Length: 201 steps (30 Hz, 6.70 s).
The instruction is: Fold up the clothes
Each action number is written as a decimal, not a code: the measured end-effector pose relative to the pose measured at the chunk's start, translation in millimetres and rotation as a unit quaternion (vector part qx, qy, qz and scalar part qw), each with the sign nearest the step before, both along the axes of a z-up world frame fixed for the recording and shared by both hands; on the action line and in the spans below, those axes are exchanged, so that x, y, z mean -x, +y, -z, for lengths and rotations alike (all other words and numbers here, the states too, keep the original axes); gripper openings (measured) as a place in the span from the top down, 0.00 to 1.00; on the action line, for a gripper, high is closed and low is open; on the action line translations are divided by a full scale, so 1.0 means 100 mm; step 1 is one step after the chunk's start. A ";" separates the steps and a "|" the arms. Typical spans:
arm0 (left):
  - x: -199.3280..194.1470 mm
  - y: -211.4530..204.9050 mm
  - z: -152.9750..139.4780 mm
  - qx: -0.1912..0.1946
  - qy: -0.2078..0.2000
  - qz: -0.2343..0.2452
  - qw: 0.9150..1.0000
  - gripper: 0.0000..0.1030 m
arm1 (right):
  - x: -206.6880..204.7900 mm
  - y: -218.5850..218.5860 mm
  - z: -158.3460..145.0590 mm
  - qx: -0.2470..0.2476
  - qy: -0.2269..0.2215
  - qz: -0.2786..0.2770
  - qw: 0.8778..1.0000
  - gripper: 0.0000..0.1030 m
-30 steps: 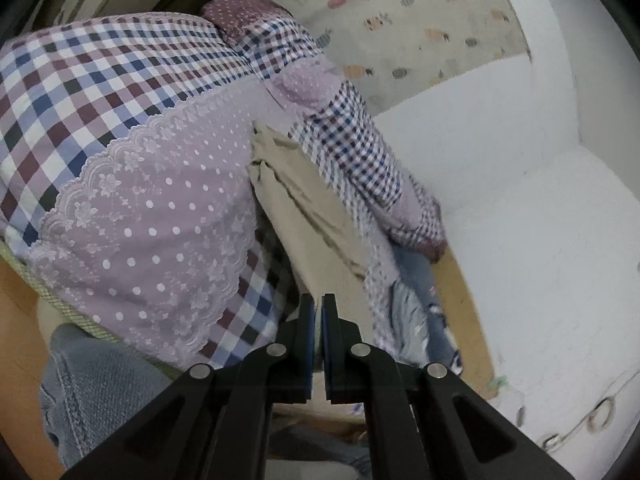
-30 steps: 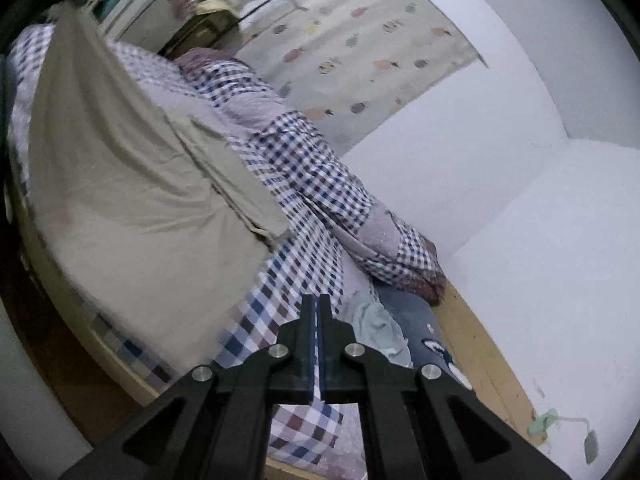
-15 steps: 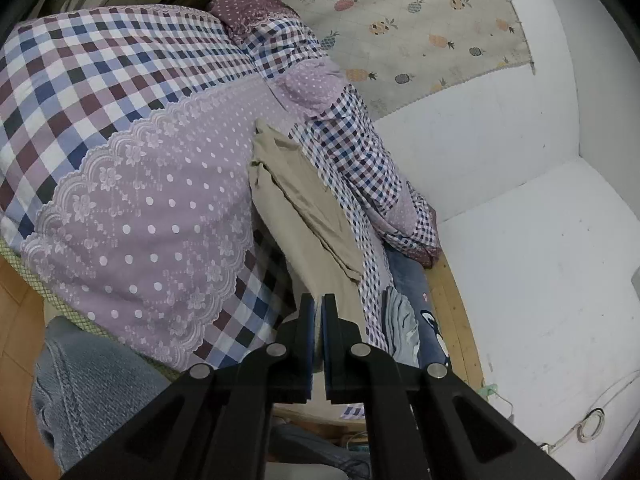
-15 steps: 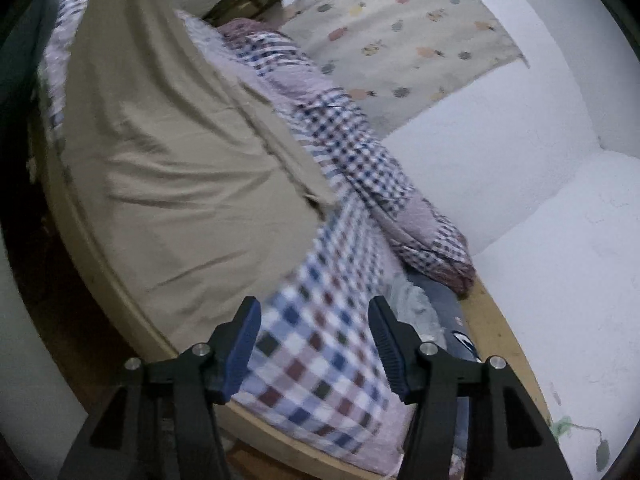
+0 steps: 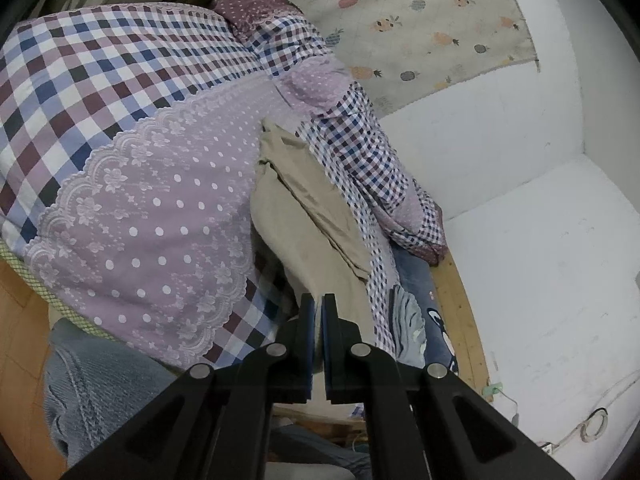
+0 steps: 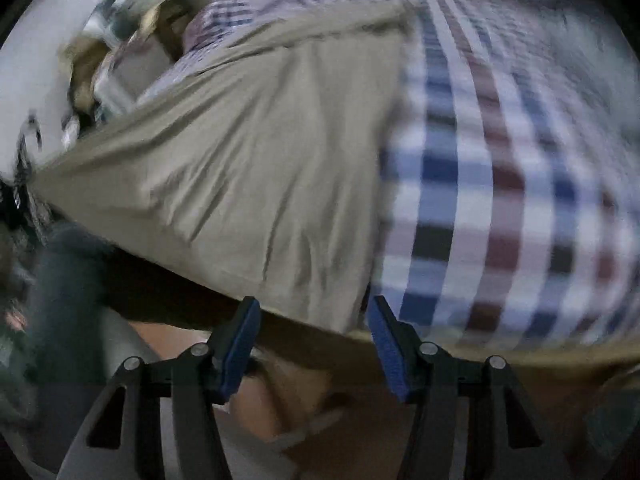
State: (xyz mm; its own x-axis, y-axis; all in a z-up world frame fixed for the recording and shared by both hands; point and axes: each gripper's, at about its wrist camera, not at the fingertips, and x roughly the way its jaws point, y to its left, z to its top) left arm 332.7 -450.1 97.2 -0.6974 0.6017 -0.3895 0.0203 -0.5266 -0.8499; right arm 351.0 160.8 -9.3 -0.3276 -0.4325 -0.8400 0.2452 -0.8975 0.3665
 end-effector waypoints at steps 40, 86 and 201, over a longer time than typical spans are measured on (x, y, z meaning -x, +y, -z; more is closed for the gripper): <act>-0.05 0.06 -0.03 0.037 0.001 0.005 0.999 0.98 | -0.13 -0.09 -0.20 0.017 0.070 0.044 0.996 0.95; -0.41 -0.01 -1.36 -0.040 0.120 0.005 0.992 0.98 | -1.78 0.62 -2.62 0.163 0.320 0.221 0.907 0.95; 1.77 0.69 0.77 0.216 -0.040 0.149 0.964 0.86 | 4.53 -3.47 0.02 -0.142 0.082 -0.071 0.984 0.48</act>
